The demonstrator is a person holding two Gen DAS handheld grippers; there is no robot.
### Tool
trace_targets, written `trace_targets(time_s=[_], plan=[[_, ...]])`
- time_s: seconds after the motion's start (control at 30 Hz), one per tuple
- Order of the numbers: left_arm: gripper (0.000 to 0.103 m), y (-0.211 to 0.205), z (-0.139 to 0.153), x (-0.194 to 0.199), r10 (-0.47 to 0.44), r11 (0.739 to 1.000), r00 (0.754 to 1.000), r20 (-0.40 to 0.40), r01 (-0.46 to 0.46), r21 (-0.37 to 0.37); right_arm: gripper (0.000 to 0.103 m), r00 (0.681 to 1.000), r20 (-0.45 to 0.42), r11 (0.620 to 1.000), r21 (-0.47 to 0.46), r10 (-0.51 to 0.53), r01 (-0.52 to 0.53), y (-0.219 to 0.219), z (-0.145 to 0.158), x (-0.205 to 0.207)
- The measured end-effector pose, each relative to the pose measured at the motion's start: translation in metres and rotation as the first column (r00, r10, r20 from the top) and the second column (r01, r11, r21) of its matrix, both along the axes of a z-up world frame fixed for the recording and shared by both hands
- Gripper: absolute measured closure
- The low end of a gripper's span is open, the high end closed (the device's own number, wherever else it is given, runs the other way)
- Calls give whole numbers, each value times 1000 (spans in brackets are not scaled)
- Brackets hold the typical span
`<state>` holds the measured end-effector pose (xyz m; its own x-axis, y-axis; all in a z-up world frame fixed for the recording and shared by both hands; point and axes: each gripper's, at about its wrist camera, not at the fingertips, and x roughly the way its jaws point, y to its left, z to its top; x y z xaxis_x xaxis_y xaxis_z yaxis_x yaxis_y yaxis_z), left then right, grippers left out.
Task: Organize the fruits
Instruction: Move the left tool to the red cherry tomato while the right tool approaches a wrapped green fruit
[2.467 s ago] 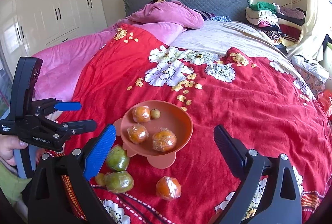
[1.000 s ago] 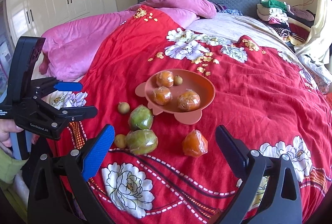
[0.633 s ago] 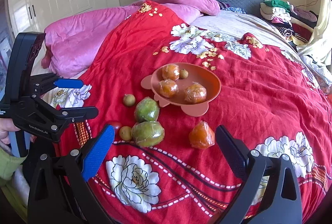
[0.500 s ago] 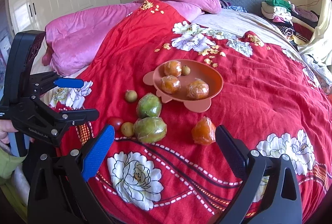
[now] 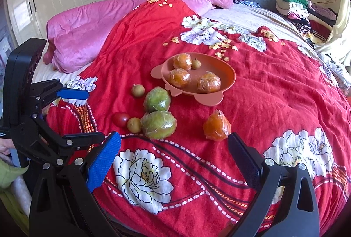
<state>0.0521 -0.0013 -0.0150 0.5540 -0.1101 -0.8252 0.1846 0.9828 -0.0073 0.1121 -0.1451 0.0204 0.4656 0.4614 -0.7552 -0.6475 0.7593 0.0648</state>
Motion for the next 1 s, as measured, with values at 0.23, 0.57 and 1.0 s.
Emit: trace_targets(time_s=[0.23,0.57,1.0], plan=[[21,-8,-10,11,-59,997,997,-41,61,43,6,1000,-29,1000,-8,-1,1,2,-9,5],[60,-4,-23,31,-113,993,989,-100,116,29,6,998,-61,999,-38,9,-11,12,-28,13],[75,3,-29,47,-159,987,980,-121,156,-37,20,996,-86,998,-53,33,-38,27,-49,33]])
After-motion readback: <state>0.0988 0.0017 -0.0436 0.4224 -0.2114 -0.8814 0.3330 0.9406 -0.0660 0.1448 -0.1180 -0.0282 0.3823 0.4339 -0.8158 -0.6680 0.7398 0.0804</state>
